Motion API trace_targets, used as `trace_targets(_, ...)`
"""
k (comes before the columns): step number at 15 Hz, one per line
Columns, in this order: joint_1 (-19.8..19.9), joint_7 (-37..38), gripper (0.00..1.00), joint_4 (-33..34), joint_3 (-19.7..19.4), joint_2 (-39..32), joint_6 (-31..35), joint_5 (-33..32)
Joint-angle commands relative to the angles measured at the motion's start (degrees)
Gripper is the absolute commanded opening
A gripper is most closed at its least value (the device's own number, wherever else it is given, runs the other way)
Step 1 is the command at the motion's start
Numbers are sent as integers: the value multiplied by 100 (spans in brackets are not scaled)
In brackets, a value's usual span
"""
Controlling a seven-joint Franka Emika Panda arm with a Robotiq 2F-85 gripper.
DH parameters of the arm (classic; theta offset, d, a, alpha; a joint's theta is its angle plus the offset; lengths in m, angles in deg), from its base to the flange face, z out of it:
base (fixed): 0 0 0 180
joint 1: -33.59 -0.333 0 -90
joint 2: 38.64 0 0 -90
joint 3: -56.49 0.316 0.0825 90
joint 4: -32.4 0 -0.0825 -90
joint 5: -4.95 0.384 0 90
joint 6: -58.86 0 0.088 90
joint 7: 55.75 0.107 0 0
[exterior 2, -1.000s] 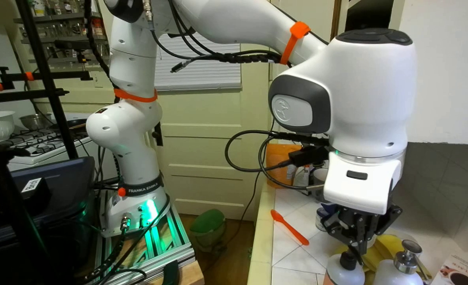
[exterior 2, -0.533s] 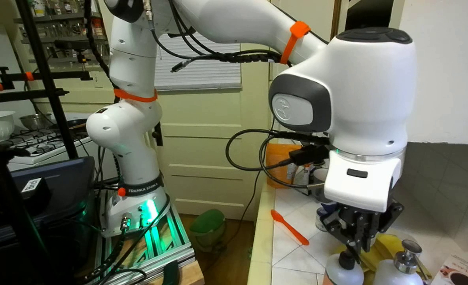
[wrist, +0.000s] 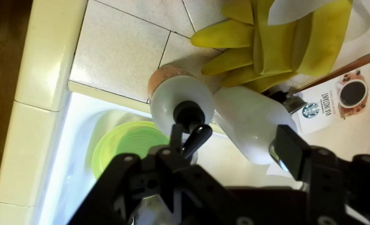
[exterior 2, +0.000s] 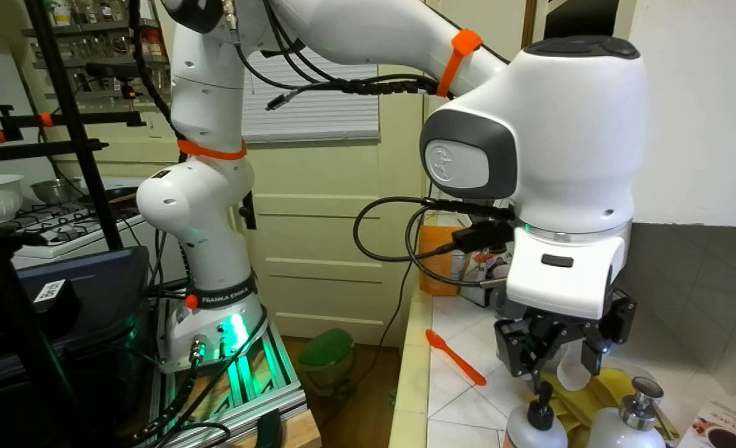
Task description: Press the top of the bottle closest to you
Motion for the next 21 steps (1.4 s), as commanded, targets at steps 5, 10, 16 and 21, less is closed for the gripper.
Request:
trace_targets(5, -95, -30, 100, -270, -105, 401, -15, -99)
trace_targets(10, -141, -313, 100, -481, -151, 796, -125, -561)
trace_targets(16, -91, -1471, 100, -703, -146, 1459, -833, -1242)
trace_targets(21, -120, -2649, 100, -750, -131, 1947, -1735, -1531)
